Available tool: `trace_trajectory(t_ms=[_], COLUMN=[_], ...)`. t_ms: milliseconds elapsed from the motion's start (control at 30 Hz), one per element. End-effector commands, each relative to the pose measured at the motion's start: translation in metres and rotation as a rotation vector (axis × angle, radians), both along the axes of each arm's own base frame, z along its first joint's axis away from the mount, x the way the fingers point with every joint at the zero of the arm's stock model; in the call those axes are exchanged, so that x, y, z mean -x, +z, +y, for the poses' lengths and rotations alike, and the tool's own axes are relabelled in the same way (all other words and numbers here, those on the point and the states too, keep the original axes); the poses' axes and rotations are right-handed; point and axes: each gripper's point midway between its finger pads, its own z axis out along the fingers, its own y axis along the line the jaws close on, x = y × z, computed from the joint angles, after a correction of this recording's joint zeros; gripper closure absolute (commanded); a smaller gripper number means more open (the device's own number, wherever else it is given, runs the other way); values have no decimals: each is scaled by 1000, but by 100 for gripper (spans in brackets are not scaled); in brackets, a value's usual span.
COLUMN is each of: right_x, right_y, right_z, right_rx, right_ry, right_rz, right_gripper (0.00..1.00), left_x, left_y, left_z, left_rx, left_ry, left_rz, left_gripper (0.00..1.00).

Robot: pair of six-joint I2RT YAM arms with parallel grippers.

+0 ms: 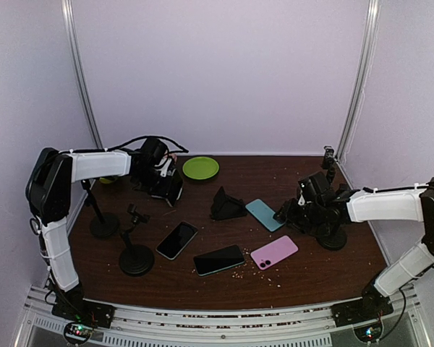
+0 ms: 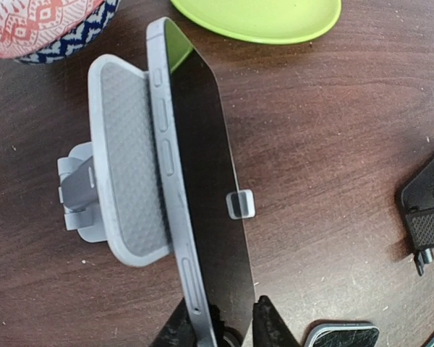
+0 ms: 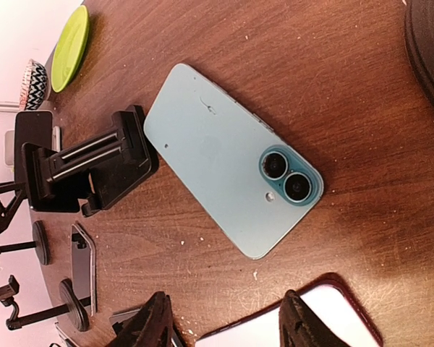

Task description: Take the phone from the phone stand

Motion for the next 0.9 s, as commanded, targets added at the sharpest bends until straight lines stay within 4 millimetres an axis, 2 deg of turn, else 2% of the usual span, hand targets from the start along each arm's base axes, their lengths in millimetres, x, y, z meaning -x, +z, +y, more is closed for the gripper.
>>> trace_trajectory(t_ms=[0,467,667,867], right_x=[2,3,3,3], right_y=[5,12,15,19], right_z=[-8,-9,-9,-8], right_rx=[24,17,13,8], right_ry=[-8,-4,0,3], right_rz=[-21,-35,-43,-51], right_gripper=[49,49,49,49], left_x=[-11,-11,-11,-11], left_y=[2,6,22,49], left_z=[-4,-7,-9,-10], left_rx=[30,44,63,86], left_ry=[13,7,1,-3], left_rz=[-16,-12,-37,-75], left_gripper=[76,100,100,100])
